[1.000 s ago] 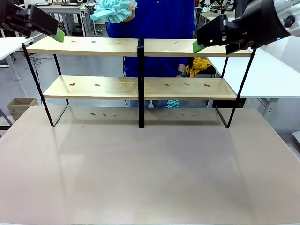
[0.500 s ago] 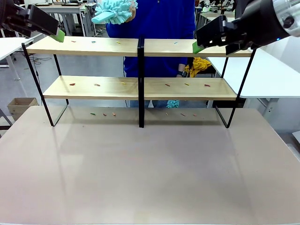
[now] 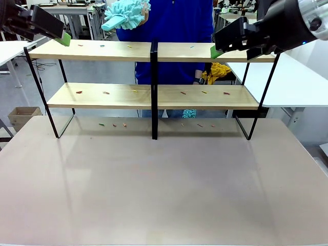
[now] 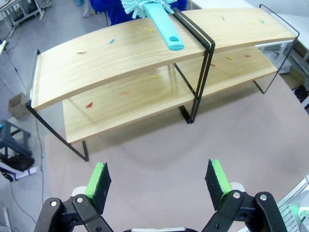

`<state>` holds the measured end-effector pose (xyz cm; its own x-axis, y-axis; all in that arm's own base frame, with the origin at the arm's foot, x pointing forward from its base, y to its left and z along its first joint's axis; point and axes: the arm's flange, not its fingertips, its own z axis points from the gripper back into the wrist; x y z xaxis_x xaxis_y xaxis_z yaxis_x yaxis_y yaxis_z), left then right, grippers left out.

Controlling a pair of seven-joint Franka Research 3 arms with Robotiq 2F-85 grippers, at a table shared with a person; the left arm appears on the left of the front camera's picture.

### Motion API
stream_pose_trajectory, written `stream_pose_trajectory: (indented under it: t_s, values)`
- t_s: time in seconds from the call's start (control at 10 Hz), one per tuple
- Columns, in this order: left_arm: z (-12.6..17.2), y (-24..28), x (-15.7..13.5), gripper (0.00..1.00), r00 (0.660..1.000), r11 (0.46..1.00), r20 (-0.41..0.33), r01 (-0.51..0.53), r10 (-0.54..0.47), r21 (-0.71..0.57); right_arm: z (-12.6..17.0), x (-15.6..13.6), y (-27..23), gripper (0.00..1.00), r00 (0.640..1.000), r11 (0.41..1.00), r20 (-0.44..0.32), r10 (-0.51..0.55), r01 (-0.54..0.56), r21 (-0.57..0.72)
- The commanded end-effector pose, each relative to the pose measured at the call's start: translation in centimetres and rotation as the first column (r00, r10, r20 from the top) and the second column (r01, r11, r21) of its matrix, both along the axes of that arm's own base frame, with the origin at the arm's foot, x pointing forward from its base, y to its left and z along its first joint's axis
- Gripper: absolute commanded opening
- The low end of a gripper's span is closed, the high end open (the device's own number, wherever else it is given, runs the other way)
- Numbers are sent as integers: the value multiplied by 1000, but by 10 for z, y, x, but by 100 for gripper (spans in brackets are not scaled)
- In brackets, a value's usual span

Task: Clean the shelves.
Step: Pick up the Duster when the human hands it over.

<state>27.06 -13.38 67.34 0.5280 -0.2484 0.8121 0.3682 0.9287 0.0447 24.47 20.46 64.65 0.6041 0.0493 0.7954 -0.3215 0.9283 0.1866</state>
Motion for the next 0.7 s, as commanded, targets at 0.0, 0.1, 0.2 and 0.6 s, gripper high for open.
stream_pose_trajectory:
  t_s: [0.0,0.1,0.2,0.6]
  values:
    - [0,0,0,100,1000,1000,3,-1,1,-2,1,0,-1,100,1000,1000,0,1,-1,6]
    - [0,0,0,100,1000,1000,3,-1,1,-2,1,0,-1,100,1000,1000,0,1,-1,6]
    - [0,0,0,100,1000,1000,3,-1,1,-2,1,0,-1,100,1000,1000,0,1,-1,6]
    - [29,68,68,100,772,803,-346,334,-534,-493,1,0,-1,100,1000,1000,0,1,-1,6]
